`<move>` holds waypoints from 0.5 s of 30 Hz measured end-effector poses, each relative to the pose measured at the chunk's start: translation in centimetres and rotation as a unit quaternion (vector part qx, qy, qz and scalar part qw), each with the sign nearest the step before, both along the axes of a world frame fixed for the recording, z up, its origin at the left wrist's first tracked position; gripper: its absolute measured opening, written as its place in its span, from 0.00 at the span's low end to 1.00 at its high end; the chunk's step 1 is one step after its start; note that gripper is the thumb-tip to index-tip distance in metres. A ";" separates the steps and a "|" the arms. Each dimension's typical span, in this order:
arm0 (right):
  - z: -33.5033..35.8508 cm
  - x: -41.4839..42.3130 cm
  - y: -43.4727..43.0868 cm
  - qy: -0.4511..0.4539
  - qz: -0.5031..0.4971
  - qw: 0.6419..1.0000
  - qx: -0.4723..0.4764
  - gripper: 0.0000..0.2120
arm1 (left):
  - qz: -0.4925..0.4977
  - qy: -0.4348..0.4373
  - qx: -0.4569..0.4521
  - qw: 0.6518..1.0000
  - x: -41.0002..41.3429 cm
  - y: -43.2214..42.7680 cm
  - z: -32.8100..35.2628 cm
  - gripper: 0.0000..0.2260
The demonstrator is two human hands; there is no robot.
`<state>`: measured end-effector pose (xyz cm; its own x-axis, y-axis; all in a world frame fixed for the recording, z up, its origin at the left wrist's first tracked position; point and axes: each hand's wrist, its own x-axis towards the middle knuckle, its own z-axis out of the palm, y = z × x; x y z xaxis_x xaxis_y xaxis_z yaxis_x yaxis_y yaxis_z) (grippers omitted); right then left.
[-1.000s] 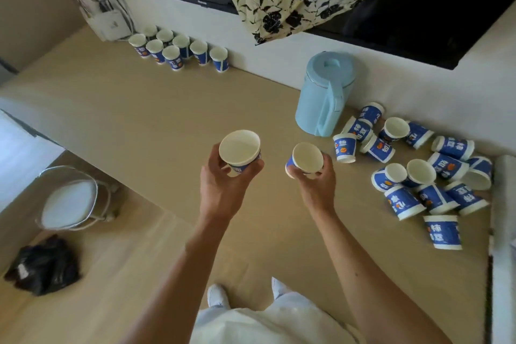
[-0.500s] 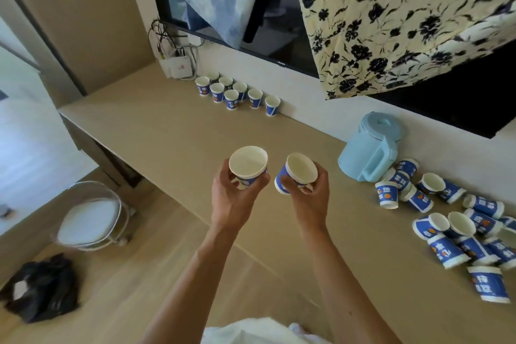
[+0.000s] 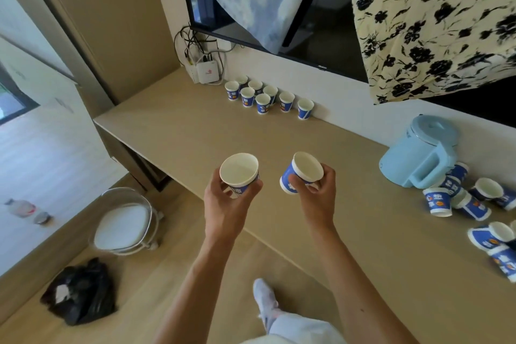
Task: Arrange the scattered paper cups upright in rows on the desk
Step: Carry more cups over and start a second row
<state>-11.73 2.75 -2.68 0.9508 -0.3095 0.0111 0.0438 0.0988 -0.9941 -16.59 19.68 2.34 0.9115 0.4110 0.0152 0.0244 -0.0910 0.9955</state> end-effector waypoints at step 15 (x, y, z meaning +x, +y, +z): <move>-5.0 17.7 8.2 0.043 -0.077 0.996 0.034 0.27 | -0.068 0.051 0.094 0.992 17.8 12.1 -1.3 0.23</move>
<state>5.98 10.90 -7.67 0.8889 -0.4485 -0.0932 -0.0207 0.1640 -0.9862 1.21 31.76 1.02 0.9588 0.2835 -0.0155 0.0997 -0.2851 0.9533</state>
